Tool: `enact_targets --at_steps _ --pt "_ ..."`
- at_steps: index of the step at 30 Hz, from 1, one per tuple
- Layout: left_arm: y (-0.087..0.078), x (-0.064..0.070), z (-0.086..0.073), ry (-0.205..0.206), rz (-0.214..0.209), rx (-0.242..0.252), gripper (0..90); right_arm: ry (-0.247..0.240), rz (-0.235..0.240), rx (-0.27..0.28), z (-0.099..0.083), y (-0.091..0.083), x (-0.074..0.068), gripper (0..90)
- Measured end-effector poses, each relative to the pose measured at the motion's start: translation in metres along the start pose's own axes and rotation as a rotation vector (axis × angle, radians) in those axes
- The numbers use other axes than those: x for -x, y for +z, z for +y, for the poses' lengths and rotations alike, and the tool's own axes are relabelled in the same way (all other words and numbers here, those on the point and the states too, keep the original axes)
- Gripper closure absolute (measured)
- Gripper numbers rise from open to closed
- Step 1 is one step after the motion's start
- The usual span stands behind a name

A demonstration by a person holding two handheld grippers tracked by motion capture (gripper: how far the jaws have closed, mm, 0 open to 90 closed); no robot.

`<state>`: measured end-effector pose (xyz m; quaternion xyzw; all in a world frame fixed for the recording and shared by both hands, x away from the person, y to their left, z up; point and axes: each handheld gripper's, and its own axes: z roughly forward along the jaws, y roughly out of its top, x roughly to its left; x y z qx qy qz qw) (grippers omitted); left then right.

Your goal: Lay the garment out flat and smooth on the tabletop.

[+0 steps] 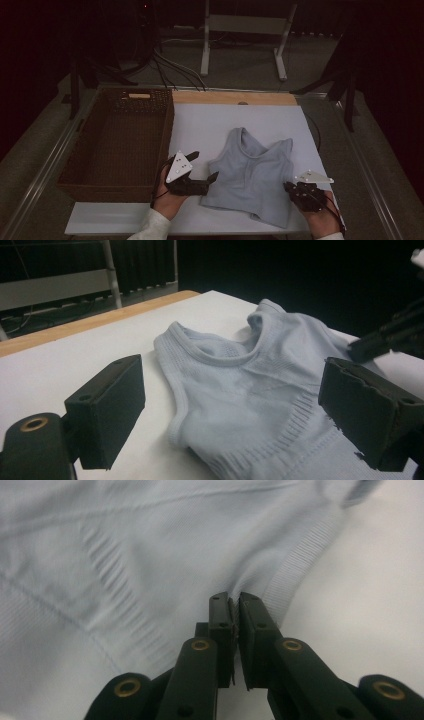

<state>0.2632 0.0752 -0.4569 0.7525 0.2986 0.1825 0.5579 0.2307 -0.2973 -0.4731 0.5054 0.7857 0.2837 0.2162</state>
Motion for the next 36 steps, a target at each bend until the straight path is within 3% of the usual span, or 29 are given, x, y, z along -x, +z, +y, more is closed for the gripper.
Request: enact_targets --at_steps 8,19,20,26,31,36 --pt "0.001 0.0 0.0 0.003 0.0 -0.004 12.2 0.028 -0.103 0.051 0.009 -0.013 0.022 85.7" --pt "0.002 0.001 -0.001 -0.002 0.002 -0.008 12.4 0.026 -0.127 0.033 0.003 -0.009 0.024 84.5" --pt "0.002 0.001 -0.001 -0.003 0.002 -0.008 12.5 0.026 -0.124 0.029 0.002 -0.008 0.024 82.4" --pt "0.008 0.002 -0.001 -0.009 0.011 -0.025 13.0 0.032 -0.089 0.043 0.0 -0.007 0.021 46.1" --pt "0.015 0.003 -0.002 -0.019 0.016 -0.064 14.7 0.033 -0.081 0.067 0.001 -0.007 0.017 33.2" --pt "0.026 0.001 -0.006 -0.063 -0.005 -0.112 15.5 0.047 -0.076 0.089 0.001 -0.009 0.018 31.3"
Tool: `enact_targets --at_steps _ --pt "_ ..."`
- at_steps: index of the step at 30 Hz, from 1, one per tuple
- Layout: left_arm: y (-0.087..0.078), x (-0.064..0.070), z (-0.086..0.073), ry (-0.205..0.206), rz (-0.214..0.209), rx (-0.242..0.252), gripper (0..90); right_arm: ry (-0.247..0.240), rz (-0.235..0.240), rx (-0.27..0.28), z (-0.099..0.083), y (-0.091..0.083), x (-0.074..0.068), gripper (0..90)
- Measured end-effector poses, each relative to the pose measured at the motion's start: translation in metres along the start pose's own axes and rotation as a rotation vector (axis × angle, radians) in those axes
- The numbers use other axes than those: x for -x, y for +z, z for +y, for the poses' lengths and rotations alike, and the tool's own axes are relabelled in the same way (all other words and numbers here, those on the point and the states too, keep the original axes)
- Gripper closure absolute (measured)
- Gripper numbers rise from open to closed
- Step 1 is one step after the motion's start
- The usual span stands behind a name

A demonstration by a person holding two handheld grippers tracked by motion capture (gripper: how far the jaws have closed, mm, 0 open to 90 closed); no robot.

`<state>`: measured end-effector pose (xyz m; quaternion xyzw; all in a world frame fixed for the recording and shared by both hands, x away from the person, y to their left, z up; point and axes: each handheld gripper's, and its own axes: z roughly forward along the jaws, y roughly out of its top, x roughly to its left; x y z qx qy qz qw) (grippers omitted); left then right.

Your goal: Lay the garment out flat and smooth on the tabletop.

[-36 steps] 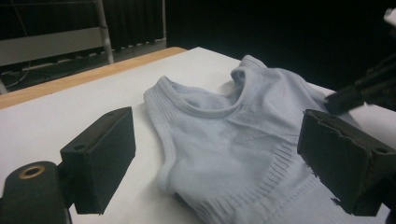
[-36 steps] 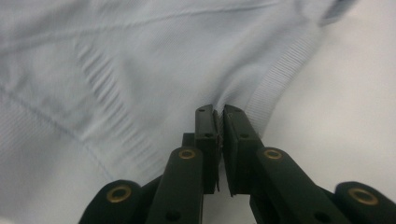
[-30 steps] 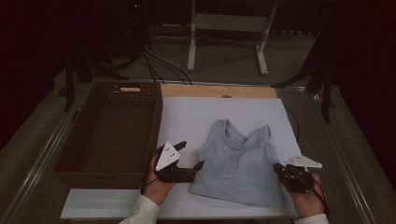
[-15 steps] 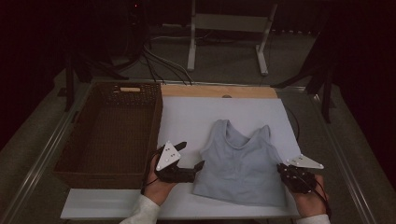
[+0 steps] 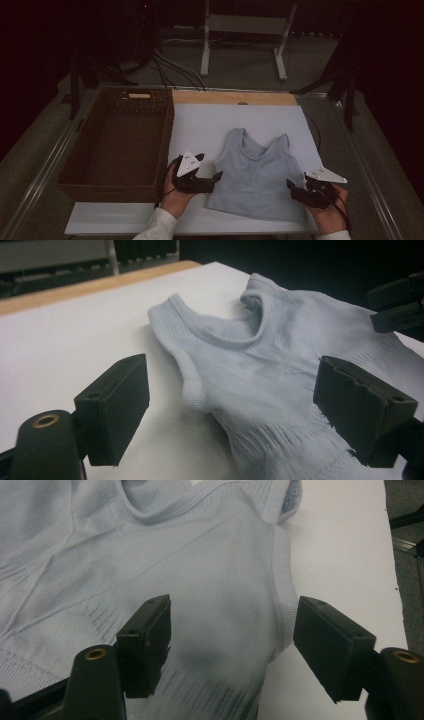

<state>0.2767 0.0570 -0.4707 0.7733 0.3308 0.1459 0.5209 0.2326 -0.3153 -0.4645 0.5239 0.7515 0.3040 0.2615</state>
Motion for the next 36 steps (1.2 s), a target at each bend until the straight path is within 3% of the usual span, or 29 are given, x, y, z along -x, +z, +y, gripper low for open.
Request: enact_targets --at_steps 14,20,24,30,31,33,36 --pt "0.028 0.0 -0.008 -0.02 0.032 -0.087 26.9 0.014 -0.005 0.018 -0.001 -0.004 0.005 31.7" --pt "0.039 -0.001 -0.01 -0.038 0.013 -0.121 30.7 0.019 -0.008 0.024 -0.001 -0.005 0.006 31.8" --pt "0.044 -0.002 -0.009 -0.032 0.013 -0.13 40.5 0.018 -0.006 0.024 -0.002 -0.005 0.007 31.9" --pt "0.045 -0.003 -0.002 -0.005 0.013 -0.115 64.0 0.018 -0.003 0.022 -0.002 -0.004 0.008 33.4" --pt "0.045 -0.002 -0.001 0.0 0.016 -0.111 64.0 0.018 -0.003 0.02 -0.002 -0.004 0.008 33.9" --pt "0.044 0.0 0.001 0.021 0.019 -0.099 75.2 0.021 -0.002 0.019 -0.003 -0.004 0.01 34.8" --pt "0.042 0.001 0.002 0.042 0.029 -0.088 79.5 0.024 -0.004 0.022 -0.003 -0.005 0.011 35.0"
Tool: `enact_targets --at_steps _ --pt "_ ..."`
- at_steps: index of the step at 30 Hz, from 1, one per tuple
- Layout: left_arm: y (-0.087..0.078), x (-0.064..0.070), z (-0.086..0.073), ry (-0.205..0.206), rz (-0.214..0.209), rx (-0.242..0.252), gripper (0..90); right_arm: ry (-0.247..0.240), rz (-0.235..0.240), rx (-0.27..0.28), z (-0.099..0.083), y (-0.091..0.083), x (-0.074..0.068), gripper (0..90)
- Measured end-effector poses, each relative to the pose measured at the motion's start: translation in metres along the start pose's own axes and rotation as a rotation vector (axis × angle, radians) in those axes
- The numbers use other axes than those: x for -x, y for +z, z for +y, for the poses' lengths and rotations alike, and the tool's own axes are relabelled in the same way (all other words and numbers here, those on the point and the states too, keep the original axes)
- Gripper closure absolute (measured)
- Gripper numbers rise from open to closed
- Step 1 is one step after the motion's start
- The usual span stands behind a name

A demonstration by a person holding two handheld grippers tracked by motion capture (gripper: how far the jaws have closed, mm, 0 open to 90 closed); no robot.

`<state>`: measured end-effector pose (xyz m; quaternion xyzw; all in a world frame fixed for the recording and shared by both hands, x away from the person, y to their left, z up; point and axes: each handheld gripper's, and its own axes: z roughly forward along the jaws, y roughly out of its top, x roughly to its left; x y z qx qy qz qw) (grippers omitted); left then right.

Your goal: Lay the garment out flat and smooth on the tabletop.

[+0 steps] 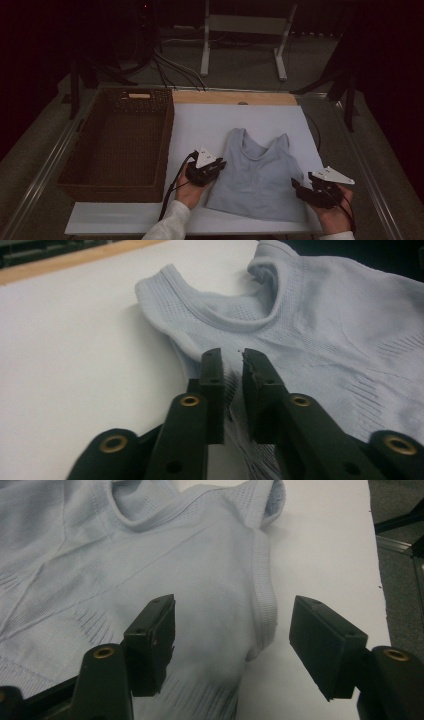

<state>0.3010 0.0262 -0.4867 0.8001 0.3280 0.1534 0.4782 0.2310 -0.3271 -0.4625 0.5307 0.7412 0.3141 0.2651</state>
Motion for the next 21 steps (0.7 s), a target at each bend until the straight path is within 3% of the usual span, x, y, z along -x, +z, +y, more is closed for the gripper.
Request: enact_targets --at_steps 11,21 --pt "-0.016 -0.006 0.001 0.021 0.097 0.027 83.9 0.021 -0.018 0.009 0.001 -0.001 0.006 37.7" --pt "-0.022 -0.011 -0.003 0.012 0.135 0.023 83.9 0.033 -0.023 -0.006 0.005 0.006 0.012 42.1"
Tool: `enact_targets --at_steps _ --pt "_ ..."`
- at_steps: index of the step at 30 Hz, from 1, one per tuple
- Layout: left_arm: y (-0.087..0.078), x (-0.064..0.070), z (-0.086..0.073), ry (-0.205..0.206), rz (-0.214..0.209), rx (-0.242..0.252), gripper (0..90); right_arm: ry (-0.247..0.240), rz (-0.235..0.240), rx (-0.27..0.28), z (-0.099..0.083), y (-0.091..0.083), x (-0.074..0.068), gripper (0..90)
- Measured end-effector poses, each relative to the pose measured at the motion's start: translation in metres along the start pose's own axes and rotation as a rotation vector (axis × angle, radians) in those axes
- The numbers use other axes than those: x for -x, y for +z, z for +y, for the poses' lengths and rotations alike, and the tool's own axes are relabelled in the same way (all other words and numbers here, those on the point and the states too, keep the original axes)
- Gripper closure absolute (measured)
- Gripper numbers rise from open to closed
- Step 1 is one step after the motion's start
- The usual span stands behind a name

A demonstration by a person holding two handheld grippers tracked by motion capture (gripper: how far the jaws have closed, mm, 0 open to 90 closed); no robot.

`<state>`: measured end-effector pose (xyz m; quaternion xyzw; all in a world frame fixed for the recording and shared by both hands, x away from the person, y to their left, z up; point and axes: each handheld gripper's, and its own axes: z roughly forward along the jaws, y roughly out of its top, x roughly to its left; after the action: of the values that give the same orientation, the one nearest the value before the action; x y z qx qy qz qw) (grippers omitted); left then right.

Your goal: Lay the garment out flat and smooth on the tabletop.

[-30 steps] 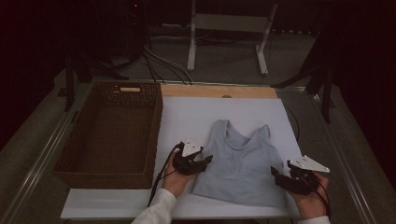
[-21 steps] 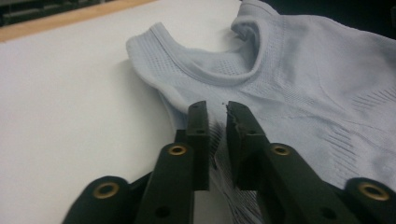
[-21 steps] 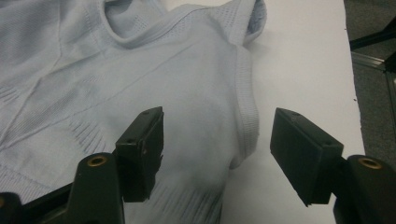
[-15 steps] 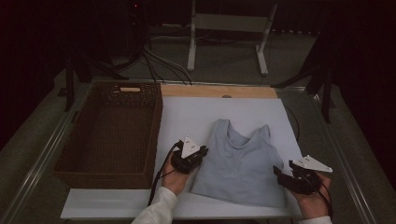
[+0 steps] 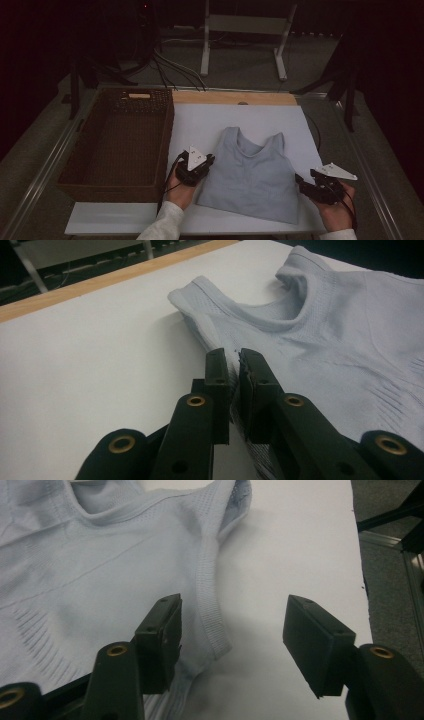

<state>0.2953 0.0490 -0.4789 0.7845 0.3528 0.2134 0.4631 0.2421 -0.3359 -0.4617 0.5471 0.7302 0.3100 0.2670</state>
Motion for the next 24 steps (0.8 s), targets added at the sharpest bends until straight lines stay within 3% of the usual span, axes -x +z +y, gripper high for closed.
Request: enact_targets --at_steps 8,13,24 --pt "-0.002 -0.003 0.0 -0.012 0.011 0.002 83.8 0.023 0.034 -0.027 0.002 0.009 0.003 48.5" --pt "-0.002 -0.004 0.0 -0.015 0.017 0.006 83.8 0.026 0.058 -0.049 0.003 0.016 0.0 43.5" --pt "-0.003 -0.006 -0.001 -0.021 0.022 0.007 83.8 0.019 0.125 -0.123 0.006 0.033 -0.008 46.0"
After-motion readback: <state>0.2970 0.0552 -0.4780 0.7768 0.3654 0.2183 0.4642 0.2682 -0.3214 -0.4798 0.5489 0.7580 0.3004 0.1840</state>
